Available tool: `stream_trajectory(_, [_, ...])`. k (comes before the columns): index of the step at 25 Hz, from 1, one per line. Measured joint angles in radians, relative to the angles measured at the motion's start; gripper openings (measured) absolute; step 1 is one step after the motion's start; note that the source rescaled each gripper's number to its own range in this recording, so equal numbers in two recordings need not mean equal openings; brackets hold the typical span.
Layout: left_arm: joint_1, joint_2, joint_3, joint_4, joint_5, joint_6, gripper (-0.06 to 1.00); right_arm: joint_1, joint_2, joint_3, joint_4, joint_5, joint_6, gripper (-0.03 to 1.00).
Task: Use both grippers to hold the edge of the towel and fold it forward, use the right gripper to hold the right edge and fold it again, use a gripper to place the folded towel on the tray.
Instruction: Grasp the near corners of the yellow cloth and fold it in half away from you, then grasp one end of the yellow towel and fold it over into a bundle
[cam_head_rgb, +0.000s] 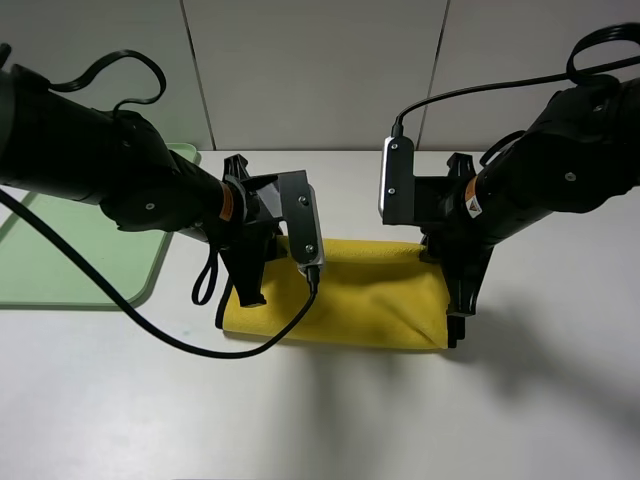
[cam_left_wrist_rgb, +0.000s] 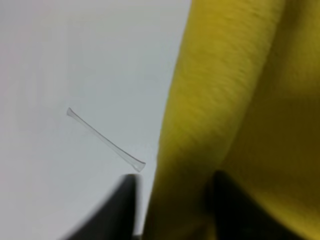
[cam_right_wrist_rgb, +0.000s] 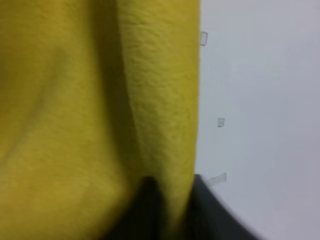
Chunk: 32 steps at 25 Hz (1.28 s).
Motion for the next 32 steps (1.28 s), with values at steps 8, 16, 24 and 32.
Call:
stream_trajectory(8, [0.0, 0.0, 0.001, 0.0, -0.045, -0.015, 0.97, 0.0, 0.0, 0.0, -0.052, -0.023, 0.097, 0.98])
stream_trajectory(16, [0.0, 0.0, 0.001, 0.001, -0.045, -0.018, 1.0, 0.0, 0.0, 0.0, -0.055, -0.023, 0.101, 1.0])
stream_trajectory(24, [0.0, -0.005, 0.001, 0.0, -0.015, -0.02, 1.0, 0.0, -0.032, 0.0, -0.055, -0.023, 0.149, 1.0])
stream_trajectory(32, [0.0, -0.155, 0.001, 0.001, 0.138, -0.119, 1.0, 0.0, -0.143, 0.0, -0.028, 0.033, 0.245, 1.0])
